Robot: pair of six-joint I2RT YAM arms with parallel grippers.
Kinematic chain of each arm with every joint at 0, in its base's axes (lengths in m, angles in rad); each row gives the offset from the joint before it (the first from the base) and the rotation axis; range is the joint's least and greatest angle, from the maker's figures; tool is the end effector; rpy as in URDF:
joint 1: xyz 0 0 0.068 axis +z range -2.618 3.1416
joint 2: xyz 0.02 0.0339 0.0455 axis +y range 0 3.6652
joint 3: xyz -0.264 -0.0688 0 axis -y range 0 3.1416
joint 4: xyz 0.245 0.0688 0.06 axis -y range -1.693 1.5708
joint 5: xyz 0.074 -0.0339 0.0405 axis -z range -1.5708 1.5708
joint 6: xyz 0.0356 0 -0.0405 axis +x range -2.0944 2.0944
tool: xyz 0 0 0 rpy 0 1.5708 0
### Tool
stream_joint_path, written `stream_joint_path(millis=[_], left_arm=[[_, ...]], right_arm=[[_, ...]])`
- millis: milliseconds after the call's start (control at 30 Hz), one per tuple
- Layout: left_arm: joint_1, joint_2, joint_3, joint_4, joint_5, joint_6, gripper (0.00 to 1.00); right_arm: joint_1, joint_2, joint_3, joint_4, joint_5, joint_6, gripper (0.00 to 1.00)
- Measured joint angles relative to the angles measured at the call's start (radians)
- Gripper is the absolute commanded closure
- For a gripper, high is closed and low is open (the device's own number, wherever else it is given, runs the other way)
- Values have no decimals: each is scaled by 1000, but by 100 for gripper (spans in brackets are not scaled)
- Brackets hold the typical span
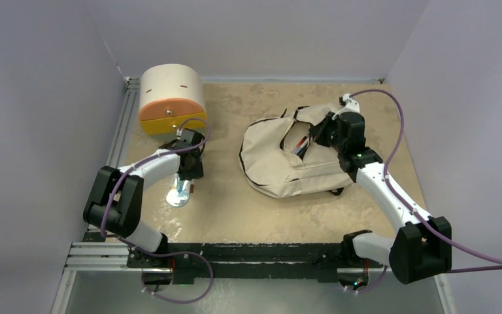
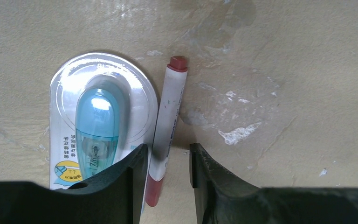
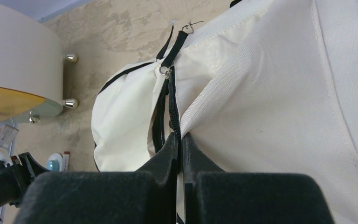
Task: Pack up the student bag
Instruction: Pick up the stationery from the center of the board.
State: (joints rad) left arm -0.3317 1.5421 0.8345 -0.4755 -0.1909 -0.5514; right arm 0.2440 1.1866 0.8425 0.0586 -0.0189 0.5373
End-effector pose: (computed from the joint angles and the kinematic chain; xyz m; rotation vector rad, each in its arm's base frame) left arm 0.2658 -0.0844 0.1629 -0.3479 2.6892 0.0072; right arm 0.2687 0.0676 0.3012 0.2635 1.8754 0.5564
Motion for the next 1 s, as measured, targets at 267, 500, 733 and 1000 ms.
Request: stream_joint_path(millis=[267,500,733,1000], left_arm=[[-20,9,16,-1,21,25,54],[-32,18,22,0,23,38,54],[-72,37,43,-9,-8,48,54],[-128,79,84,-41,-78,50,54]], right_arm=[[0,2,0,0,0,0,100],[0,5,0,0,-4,0,100],[0,6,0,1,-4,0,100],[0,18,0,6,-10,0,100]])
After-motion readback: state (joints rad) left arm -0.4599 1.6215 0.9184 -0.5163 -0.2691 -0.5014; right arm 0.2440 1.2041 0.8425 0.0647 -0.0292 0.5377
